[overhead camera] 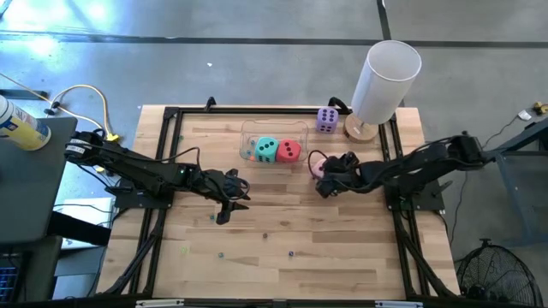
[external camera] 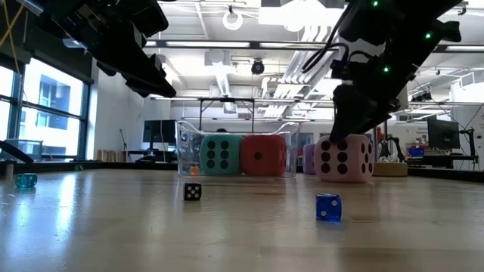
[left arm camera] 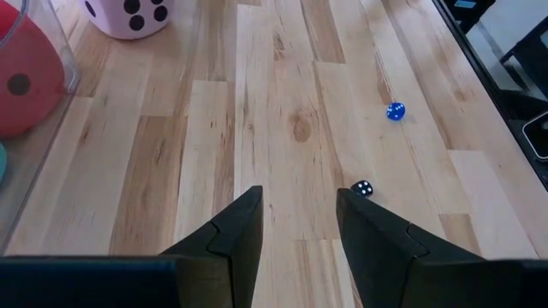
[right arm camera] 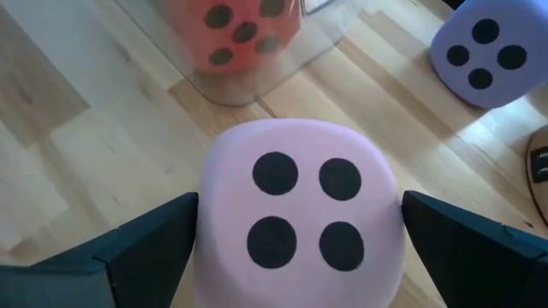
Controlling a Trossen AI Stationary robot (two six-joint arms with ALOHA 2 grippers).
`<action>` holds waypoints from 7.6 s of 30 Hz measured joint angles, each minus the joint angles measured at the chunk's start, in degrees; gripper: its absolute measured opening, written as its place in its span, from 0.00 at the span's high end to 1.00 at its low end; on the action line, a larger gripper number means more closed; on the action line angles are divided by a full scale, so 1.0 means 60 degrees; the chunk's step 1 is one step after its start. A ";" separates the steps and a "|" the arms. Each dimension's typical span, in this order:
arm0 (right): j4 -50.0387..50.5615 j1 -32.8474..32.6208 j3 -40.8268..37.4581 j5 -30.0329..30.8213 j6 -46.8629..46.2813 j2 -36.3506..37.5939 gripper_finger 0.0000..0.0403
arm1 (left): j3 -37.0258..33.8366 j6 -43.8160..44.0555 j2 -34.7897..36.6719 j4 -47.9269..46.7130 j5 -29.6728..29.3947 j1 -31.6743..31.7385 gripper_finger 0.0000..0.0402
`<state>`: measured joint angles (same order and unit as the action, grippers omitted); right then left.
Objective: Pick & Place Dice
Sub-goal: Put the large pink dice into the transparent bin
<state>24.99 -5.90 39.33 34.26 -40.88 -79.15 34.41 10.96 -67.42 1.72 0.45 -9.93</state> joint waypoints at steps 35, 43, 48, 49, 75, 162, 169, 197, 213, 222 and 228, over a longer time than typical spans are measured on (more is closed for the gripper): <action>-0.0477 0.0177 0.0011 -0.0807 -0.1492 -0.0471 0.02 | 0.0000 0.0073 0.0000 0.0052 -0.0019 0.0000 0.64; -0.0487 0.0177 0.0011 -0.0841 -0.1519 -0.0481 0.02 | 0.0000 0.0072 0.0000 0.0233 -0.0017 0.0000 0.64; -0.0637 0.0170 0.0019 -0.0765 -0.1519 -0.0871 0.02 | 0.0000 0.0071 0.0000 0.0226 -0.0016 0.0000 0.64; -0.0684 0.0170 0.0022 -0.0726 -0.1519 -0.0997 0.02 | 0.0000 0.0070 0.0000 0.0226 -0.0016 0.0000 0.64; -0.1747 -0.0508 -0.0018 -0.0486 -0.1190 -0.1438 0.02 | 0.0000 -0.0102 0.0000 0.0822 -0.0023 0.0000 0.64; -0.3432 0.3244 0.3366 -0.3218 0.6320 -0.2275 0.02 | 0.3156 -0.1863 -0.5159 0.5717 0.4073 0.5945 0.65; -0.3865 0.3242 0.3341 -0.3003 0.6581 -0.2293 0.02 | 0.3169 -0.1724 -0.5129 0.5361 0.3973 0.5974 0.65; -0.3969 0.3359 0.3363 -0.2905 0.6320 -0.2395 0.02 | 0.3344 -0.0947 -0.6380 0.6242 0.4386 0.6000 0.65; -0.3890 0.3375 0.3363 -0.2710 0.6400 -0.2373 0.02 | 0.3289 -0.0331 -0.6453 0.8116 0.5275 0.5924 0.65; -0.4008 0.3376 0.3369 -0.2904 0.6300 -0.2399 0.02 | 0.3307 -0.0997 -0.6430 0.7888 0.4840 0.5781 0.65; -0.4342 0.3375 0.3366 -0.3305 0.6123 -0.2420 0.02 | 0.3315 -0.1726 -0.6408 0.6999 0.4378 0.5658 0.65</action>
<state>-1.06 14.35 59.53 14.43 -4.14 -93.67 54.30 0.61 -105.86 43.71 26.73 24.01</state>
